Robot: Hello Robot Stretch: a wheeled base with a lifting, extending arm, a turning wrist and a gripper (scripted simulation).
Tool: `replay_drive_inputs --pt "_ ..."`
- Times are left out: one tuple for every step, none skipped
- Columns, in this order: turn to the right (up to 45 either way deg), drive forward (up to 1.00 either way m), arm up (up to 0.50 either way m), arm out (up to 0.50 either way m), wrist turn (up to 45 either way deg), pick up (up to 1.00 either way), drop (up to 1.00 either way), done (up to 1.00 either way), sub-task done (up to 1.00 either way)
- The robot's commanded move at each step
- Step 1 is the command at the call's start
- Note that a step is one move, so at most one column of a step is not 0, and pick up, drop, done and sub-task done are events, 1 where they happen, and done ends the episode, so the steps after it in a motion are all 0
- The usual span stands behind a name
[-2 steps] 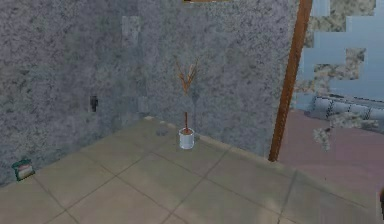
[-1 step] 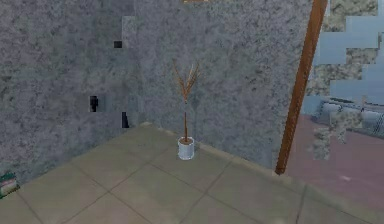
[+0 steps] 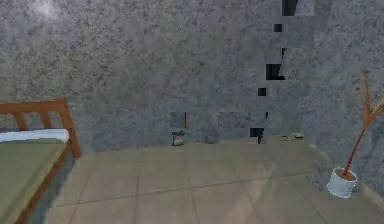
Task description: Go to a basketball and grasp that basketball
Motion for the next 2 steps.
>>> replay_drive_inputs --pt "-39.0 0.00 0.00 0.00 0.0 0.00 0.00 0.00 0.00" --pt "0.0 0.35 0.00 0.00 0.0 0.00 0.00 0.00 0.00"
